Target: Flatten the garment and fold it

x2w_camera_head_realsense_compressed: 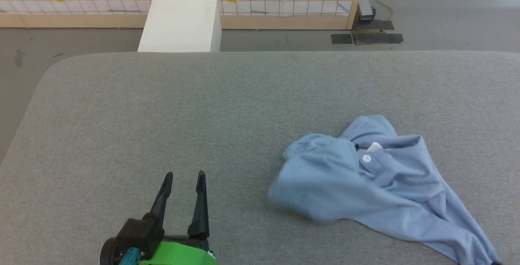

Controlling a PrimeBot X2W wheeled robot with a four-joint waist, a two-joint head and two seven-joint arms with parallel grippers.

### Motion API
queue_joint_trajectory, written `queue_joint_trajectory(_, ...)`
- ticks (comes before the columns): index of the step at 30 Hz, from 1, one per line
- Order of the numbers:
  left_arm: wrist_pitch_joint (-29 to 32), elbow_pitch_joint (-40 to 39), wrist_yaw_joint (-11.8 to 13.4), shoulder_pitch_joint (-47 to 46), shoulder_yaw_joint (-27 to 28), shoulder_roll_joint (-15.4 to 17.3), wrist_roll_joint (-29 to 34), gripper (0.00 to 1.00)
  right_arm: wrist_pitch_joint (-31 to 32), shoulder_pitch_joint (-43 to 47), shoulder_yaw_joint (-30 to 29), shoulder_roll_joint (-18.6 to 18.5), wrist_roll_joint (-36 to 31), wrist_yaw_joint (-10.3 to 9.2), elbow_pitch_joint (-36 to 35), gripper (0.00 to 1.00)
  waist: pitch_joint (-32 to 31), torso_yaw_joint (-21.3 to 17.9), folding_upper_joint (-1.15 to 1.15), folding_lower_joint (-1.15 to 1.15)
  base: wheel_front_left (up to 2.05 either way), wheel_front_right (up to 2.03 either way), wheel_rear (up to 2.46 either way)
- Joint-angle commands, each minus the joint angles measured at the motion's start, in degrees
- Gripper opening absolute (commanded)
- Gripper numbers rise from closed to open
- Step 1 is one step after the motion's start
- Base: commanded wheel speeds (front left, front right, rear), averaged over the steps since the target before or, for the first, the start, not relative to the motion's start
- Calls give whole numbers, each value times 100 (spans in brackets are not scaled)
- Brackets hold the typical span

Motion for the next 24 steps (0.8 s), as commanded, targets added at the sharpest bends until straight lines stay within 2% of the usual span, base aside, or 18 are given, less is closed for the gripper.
queue_joint_trajectory(1, -22, 21, -26, 69, 19, -11, 9, 100, -128, -26, 80, 5, -27, -9, 142, 5, -43, -30, 0, 0, 0, 0, 0)
queue_joint_trajectory(2, -22, 37, -36, 73, 18, -11, 13, 100, -221, -55, 171, 3, -99, -9, 303, 38, -61, -39, 0, 0, 0, 0, 0)
queue_joint_trajectory(3, -22, 48, -41, 77, 22, -11, 16, 100, -298, -102, 207, 4, -128, -9, 412, 49, -77, -48, 0, 0, 0, 0, 0)
queue_joint_trajectory(4, -22, 63, -52, 83, 35, -11, 19, 100, -374, -166, 230, 4, -149, -9, 529, 100, -95, -60, 0, 0, 0, 0, 0)
queue_joint_trajectory(8, -22, 72, -56, 106, 50, -11, 8, 100, -434, -429, 344, -90, 9, -9, 626, 100, -108, -76, 0, 0, 0, 0, 0)
queue_joint_trajectory(9, -22, 84, -47, 88, 22, -11, -44, 100, -337, -605, 478, -280, 195, -9, 307, 100, -80, -49, 0, 0, 0, 0, 0)
queue_joint_trajectory(13, -22, 65, 8, 11, -24, -12, -142, 100, 56, -1019, 753, -544, 589, -9, -661, 100, 7, 19, 0, 0, 0, 0, 0)
queue_joint_trajectory(17, -22, 49, 48, -81, -66, -12, -196, 100, 543, -1570, 1198, -902, 825, -9, -1343, 100, 125, 131, 0, 0, 0, 0, 0)
queue_joint_trajectory(21, -22, 34, 81, -173, -105, -12, -224, 100, 1169, -2221, 1648, -1073, 1106, -9, -1360, 100, 279, 274, 0, 0, 0, 0, 0)
queue_joint_trajectory(24, -22, 33, 85, -252, -149, -12, -224, 100, 1500, -2743, 1986, -1426, 1035, -9, -1023, 100, 453, 391, 0, 0, 0, 0, 0)
